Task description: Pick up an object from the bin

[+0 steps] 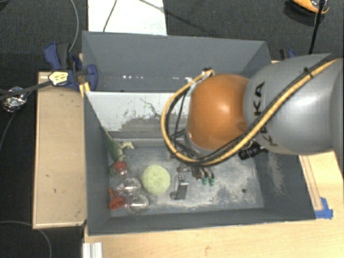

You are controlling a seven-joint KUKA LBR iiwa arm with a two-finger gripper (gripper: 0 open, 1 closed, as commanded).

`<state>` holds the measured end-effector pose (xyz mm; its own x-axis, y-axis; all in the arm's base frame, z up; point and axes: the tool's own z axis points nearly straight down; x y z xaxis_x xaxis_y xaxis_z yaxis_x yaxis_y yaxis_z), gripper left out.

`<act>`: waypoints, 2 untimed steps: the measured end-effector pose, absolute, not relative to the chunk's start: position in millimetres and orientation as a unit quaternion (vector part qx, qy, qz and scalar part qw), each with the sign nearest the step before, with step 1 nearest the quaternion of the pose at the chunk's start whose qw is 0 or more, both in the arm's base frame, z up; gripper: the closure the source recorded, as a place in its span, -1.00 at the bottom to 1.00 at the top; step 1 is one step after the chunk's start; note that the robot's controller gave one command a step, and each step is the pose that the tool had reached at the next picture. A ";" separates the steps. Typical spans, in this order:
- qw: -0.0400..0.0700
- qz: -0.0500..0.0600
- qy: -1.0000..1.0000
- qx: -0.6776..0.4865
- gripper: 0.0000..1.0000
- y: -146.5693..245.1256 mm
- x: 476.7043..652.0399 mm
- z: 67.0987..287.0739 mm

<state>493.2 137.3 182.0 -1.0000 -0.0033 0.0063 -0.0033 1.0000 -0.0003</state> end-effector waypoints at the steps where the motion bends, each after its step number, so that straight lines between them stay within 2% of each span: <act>1: -0.001 0.000 -1.000 0.000 -1.00 136.6 495.0 186.3; 2: -0.005 -0.001 -1.000 0.021 -1.00 151.8 504.1 148.1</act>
Offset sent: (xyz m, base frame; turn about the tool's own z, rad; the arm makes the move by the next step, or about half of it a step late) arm 0.0185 0.0415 -0.1120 -0.1158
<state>504.1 151.8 148.1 -0.9991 -0.0412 -0.0092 -0.0412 0.9991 0.0022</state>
